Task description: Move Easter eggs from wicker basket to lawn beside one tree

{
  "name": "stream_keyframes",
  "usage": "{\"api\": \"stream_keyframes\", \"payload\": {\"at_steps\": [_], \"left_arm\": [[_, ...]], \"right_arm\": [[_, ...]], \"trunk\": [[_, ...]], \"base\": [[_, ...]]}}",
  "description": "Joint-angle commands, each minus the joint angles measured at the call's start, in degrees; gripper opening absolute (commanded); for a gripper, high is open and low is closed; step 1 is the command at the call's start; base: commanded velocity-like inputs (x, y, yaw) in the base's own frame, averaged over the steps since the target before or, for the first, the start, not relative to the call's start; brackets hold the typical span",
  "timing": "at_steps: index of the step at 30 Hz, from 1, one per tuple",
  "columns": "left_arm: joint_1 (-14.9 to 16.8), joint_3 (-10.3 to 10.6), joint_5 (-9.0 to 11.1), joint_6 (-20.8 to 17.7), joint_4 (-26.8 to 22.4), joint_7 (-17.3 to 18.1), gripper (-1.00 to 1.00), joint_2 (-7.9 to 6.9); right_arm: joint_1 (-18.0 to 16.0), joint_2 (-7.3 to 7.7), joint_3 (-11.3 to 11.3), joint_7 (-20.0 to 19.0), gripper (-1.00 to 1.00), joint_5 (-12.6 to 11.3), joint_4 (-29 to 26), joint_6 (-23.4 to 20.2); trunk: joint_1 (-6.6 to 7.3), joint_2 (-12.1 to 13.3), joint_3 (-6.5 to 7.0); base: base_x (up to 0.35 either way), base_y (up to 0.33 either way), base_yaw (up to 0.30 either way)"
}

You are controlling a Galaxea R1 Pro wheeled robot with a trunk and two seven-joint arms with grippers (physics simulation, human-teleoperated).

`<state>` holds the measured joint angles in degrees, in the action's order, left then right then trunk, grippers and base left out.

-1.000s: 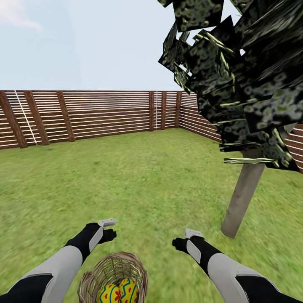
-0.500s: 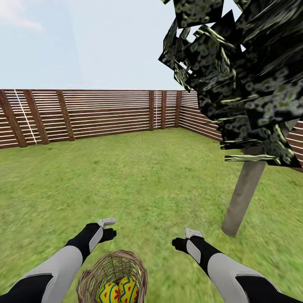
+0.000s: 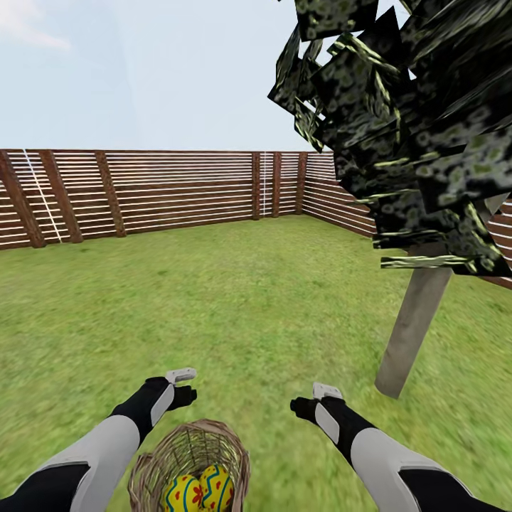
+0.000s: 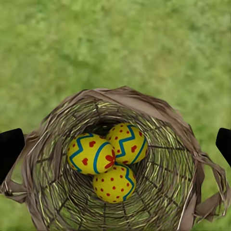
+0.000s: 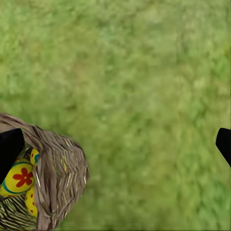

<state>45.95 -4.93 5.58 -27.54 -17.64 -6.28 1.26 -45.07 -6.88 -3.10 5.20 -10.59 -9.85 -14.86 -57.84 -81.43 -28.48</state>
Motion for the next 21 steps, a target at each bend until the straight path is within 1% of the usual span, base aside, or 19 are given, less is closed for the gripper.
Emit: {"api": "stream_keyframes", "payload": {"at_steps": [1,3,4,6,7,8,9,11,12,13,14,15,16,17,18,20,21], "left_arm": [[0.0,-0.3,0.6,-0.3,-0.1,-0.4,1.00,0.05],[0.0,-0.3,0.6,-0.5,-0.1,-0.4,1.00,0.06],[0.0,-0.3,0.6,-0.6,-0.1,-0.4,1.00,0.06],[0.0,-0.3,0.6,-0.8,-0.1,-0.4,1.00,0.06],[0.0,-0.3,0.5,-0.9,-0.1,-0.4,1.00,0.06],[0.0,-0.3,0.5,-0.9,-0.1,-0.4,1.00,0.06],[0.0,-0.3,0.5,-1.0,-0.1,-0.5,1.00,0.06],[0.0,-0.3,0.5,-1.0,-0.1,-0.6,1.00,0.06],[0.0,-0.3,0.5,-1.1,-0.1,-0.7,1.00,0.06],[0.0,-0.3,0.5,-1.1,0.0,-0.7,1.00,0.06],[0.0,-0.3,0.4,-1.2,0.0,-0.8,1.00,0.09],[0.0,-0.3,0.4,-1.2,0.0,-0.9,1.00,0.10],[0.0,-0.3,0.4,-1.2,0.0,-0.9,1.00,0.15],[0.0,-0.3,0.4,-1.3,0.0,-0.9,1.00,0.17],[0.0,-0.3,0.4,-1.3,0.0,-1.0,1.00,0.19],[0.0,-0.3,0.4,-1.4,0.0,-1.0,1.00,0.24],[0.0,-0.3,0.4,-1.7,0.0,-1.1,1.00,0.27]], "right_arm": [[0.8,-0.09,-0.3,0.2,1.00,-0.4,-1.8,0.6],[2.3,-0.16,-0.2,0.2,1.00,-0.4,-4.2,1.3],[4.2,-0.22,-0.1,0.2,1.00,-0.4,-7.5,1.6],[6.3,-0.29,-0.1,0.2,1.00,-0.4,-11.6,1.7],[8.6,-0.34,0.0,0.2,1.00,-0.4,-16.2,1.7],[9.9,-0.35,0.0,0.2,1.00,-0.5,-18.6,1.4],[12.5,-0.37,0.0,0.2,1.00,-0.5,-23.6,0.1],[15.0,-0.39,0.0,0.2,1.00,-0.5,-28.7,-1.7],[17.3,-0.40,0.0,0.2,1.00,-0.5,-33.8,-3.7],[18.3,-0.42,0.0,0.2,1.00,-0.5,-36.3,-4.6],[20.4,-0.45,0.0,0.2,1.00,-0.5,-40.9,-5.9],[21.3,-0.46,0.0,0.2,1.00,-0.5,-43.0,-6.4],[23.1,-0.51,0.1,0.2,1.00,-0.5,-47.0,-7.1],[23.8,-0.54,0.1,0.2,1.00,-0.5,-48.9,-7.6],[25.4,-0.59,0.2,0.2,1.00,-0.5,-52.9,-8.7],[27.1,-0.62,0.2,0.2,1.00,-0.5,-57.1,-10.4],[28.9,-0.66,0.3,0.2,1.00,-0.6,-61.7,-12.6]], "trunk": [[-0.22,-0.5,-0.25],[-0.66,-1.3,-0.61],[-0.88,-1.7,-0.78],[-1.32,-2.5,-1.14],[-1.54,-2.9,-1.32],[-1.76,-3.3,-1.50],[-1.98,-3.7,-1.68],[-2.42,-4.5,-2.04],[-2.64,-4.9,-2.22],[-2.86,-5.3,-2.40],[-3.08,-5.7,-2.58],[-3.30,-6.1,-2.76],[-3.52,-6.5,-2.94],[-3.74,-6.9,-3.12],[-3.96,-7.3,-3.30],[-4.40,-8.1,-3.66],[-4.62,-8.5,-3.84]], "base": [[0.000,0.000,0.000],[0.000,0.000,0.000],[0.000,0.000,0.000],[0.000,0.000,0.000],[0.000,0.000,0.000],[0.000,0.000,0.000],[0.000,0.000,0.000],[0.000,0.000,0.000],[0.000,0.000,0.000],[0.000,0.000,0.000],[0.000,0.000,0.000],[0.000,0.000,0.000],[0.000,0.000,0.000],[0.000,0.000,0.000],[0.000,0.000,0.000],[0.000,0.000,0.000],[0.000,0.000,0.000]]}}
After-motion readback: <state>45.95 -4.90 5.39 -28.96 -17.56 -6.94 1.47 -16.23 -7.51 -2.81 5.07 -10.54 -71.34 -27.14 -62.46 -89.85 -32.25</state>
